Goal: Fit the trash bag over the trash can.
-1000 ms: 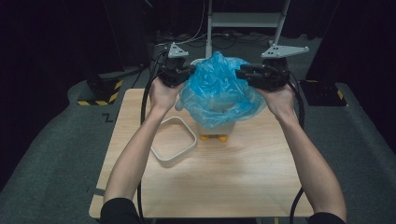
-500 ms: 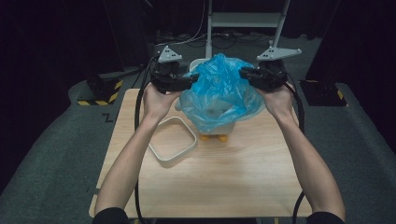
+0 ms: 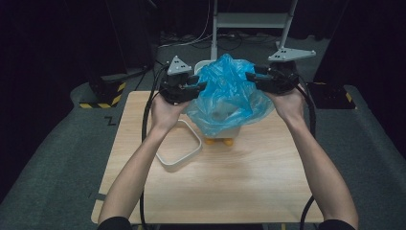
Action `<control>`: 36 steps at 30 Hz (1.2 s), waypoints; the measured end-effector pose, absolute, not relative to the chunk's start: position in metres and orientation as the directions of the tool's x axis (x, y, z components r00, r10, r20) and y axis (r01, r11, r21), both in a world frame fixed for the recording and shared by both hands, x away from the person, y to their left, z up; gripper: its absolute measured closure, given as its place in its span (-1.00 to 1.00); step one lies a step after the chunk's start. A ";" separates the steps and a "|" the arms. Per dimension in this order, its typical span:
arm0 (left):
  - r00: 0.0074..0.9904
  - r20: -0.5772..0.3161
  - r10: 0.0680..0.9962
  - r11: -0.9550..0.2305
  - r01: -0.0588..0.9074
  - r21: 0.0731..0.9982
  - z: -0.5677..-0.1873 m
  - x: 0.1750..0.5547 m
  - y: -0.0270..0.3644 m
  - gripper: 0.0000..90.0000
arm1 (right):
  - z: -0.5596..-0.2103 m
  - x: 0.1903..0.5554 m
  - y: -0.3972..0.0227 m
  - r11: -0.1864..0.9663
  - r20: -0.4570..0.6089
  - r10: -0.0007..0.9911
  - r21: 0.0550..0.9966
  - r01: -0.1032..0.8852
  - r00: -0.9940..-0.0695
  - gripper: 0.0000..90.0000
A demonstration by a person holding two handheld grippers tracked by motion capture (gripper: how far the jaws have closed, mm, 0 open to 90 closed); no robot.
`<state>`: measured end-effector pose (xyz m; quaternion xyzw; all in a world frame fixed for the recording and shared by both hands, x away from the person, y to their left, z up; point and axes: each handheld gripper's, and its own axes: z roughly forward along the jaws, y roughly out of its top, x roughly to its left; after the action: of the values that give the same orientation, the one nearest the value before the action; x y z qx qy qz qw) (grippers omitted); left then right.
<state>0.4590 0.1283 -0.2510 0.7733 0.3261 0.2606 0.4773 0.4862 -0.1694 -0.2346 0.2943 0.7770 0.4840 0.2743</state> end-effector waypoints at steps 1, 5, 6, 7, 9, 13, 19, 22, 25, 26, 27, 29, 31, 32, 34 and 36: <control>0.653 0.095 0.751 -0.338 0.257 0.905 -0.251 0.460 0.128 0.53 | -0.234 0.486 -0.171 0.359 -0.142 0.725 0.913 0.194 -0.674 0.30; 0.656 0.099 0.748 -0.353 0.267 0.897 -0.252 0.464 0.129 0.78 | -0.234 0.486 -0.176 0.370 -0.146 0.727 0.906 0.205 -0.671 0.36; 0.657 0.102 0.747 -0.358 0.268 0.895 -0.253 0.465 0.129 0.84 | -0.234 0.488 -0.177 0.377 -0.145 0.724 0.902 0.210 -0.675 0.39; 0.658 0.105 0.746 -0.361 0.268 0.893 -0.253 0.466 0.129 0.90 | -0.236 0.490 -0.177 0.383 -0.140 0.722 0.896 0.223 -0.677 0.43; 0.656 0.115 0.746 -0.367 0.261 0.893 -0.253 0.466 0.130 0.98 | -0.239 0.493 -0.177 0.391 -0.131 0.715 0.890 0.237 -0.686 0.54; 0.652 0.137 0.746 -0.372 0.237 0.897 -0.251 0.465 0.132 1.00 | -0.241 0.495 -0.174 0.408 -0.138 0.707 0.881 0.240 -0.693 0.85; 0.630 0.138 0.764 -0.363 0.243 0.900 -0.246 0.471 0.139 1.00 | -0.239 0.494 -0.170 0.424 -0.186 0.706 0.884 0.196 -0.683 1.00; 0.607 0.121 0.786 -0.335 0.253 0.907 -0.248 0.478 0.144 1.00 | -0.240 0.499 -0.171 0.412 -0.178 0.714 0.889 0.201 -0.677 1.00; 0.591 0.109 0.800 -0.320 0.265 0.910 -0.251 0.485 0.147 1.00 | -0.241 0.506 -0.173 0.386 -0.152 0.722 0.898 0.209 -0.675 1.00; 0.584 0.102 0.805 -0.313 0.273 0.910 -0.252 0.488 0.148 1.00 | -0.241 0.507 -0.173 0.380 -0.149 0.723 0.901 0.209 -0.675 1.00; 0.577 0.098 0.811 -0.310 0.281 0.908 -0.254 0.492 0.150 1.00 | -0.241 0.507 -0.173 0.377 -0.149 0.726 0.903 0.207 -0.671 1.00; 0.566 0.092 0.819 -0.304 0.292 0.907 -0.255 0.497 0.152 1.00 | -0.241 0.510 -0.172 0.374 -0.153 0.731 0.905 0.203 -0.665 1.00; 0.558 0.085 0.825 -0.298 0.303 0.905 -0.258 0.502 0.154 1.00 | -0.242 0.514 -0.171 0.370 -0.151 0.738 0.905 0.208 -0.657 1.00; 0.553 0.087 0.829 -0.301 0.309 0.902 -0.259 0.504 0.155 1.00 | -0.242 0.517 -0.171 0.368 -0.150 0.742 0.906 0.210 -0.654 1.00; 0.554 0.074 0.829 -0.297 0.325 0.898 -0.262 0.509 0.156 1.00 | -0.245 0.522 -0.171 0.361 -0.138 0.750 0.905 0.225 -0.647 1.00; 0.561 0.046 0.827 -0.279 0.338 0.899 -0.264 0.511 0.158 1.00 | -0.249 0.527 -0.170 0.350 -0.119 0.754 0.905 0.242 -0.646 1.00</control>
<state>0.5108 0.1580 -0.2637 0.7541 0.3861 0.2658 0.4599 0.5271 -0.1703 -0.2487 0.3212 0.7753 0.4709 0.2720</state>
